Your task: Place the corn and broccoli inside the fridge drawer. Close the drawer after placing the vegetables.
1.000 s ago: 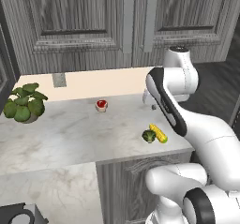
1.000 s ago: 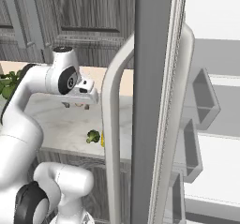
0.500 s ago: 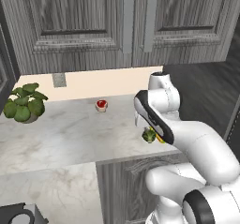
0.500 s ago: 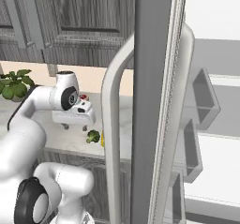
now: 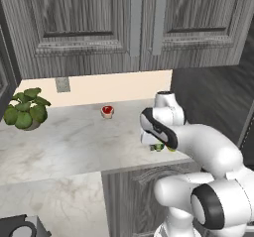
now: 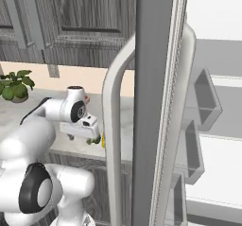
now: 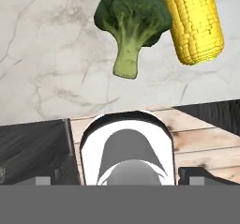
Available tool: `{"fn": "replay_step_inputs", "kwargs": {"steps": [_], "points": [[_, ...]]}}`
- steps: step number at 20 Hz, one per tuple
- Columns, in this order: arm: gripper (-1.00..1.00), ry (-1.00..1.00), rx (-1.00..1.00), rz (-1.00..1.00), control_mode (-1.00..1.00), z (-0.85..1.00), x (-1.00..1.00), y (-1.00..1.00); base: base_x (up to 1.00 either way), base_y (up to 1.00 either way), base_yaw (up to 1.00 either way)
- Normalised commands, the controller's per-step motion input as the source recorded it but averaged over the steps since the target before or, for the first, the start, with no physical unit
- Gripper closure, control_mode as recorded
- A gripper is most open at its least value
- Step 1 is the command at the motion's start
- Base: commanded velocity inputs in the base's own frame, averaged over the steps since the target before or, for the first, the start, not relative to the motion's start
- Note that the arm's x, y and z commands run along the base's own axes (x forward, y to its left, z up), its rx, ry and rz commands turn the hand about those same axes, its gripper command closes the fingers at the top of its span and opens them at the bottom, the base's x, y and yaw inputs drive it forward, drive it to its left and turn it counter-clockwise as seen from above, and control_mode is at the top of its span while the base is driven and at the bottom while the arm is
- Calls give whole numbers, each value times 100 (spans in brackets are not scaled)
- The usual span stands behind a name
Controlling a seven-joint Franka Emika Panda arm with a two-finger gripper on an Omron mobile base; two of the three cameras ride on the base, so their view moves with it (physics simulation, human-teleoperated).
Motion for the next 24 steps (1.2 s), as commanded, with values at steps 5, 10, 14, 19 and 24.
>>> {"fn": "replay_step_inputs", "kwargs": {"steps": [5,10,14,19,24], "points": [[-100,3,1,-2,-100,-44,48,-1,0,0,0],[-100,0,0,-1,-100,-41,50,0,0,0,0],[-100,0,0,0,-100,-32,47,0,0,0,0],[-100,1,0,0,-100,-28,28,0,0,0,0],[100,0,0,-1,-100,-53,-1,0,0,0,0]]}}
